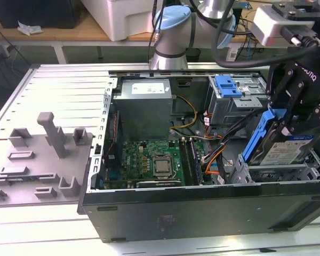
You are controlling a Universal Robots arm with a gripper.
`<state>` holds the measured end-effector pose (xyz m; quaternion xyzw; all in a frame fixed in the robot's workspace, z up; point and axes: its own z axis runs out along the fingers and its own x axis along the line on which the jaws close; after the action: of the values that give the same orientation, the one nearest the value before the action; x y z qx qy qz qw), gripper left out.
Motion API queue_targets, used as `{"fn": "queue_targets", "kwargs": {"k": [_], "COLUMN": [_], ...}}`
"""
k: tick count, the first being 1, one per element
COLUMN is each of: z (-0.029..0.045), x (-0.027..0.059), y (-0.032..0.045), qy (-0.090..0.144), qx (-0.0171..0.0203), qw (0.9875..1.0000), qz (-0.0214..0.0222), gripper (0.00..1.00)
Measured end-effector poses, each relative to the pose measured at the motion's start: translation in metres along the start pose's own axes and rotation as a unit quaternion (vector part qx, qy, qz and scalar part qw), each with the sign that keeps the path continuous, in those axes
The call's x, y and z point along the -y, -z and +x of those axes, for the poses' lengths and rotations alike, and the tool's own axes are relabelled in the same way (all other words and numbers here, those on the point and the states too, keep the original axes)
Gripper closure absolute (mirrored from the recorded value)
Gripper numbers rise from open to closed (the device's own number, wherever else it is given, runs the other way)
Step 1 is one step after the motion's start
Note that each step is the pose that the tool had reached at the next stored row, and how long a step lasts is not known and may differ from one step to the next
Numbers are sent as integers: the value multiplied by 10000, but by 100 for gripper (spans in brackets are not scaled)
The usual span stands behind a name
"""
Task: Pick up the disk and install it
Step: 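Insert the disk into the insertion slot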
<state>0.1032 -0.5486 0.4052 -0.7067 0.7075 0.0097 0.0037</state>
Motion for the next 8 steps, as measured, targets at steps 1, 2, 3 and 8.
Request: {"fn": "queue_targets", "kwargs": {"k": [1, 2, 3, 8], "z": [0, 0, 1, 2], "x": [0, 0, 0, 0], "y": [-6, -12, -19, -47], "qy": [0, 0, 0, 0], "qx": [0, 0, 0, 0], "qw": [10000, 10000, 10000, 10000], "qz": [0, 0, 0, 0], "gripper": [63, 63, 63, 63]}}
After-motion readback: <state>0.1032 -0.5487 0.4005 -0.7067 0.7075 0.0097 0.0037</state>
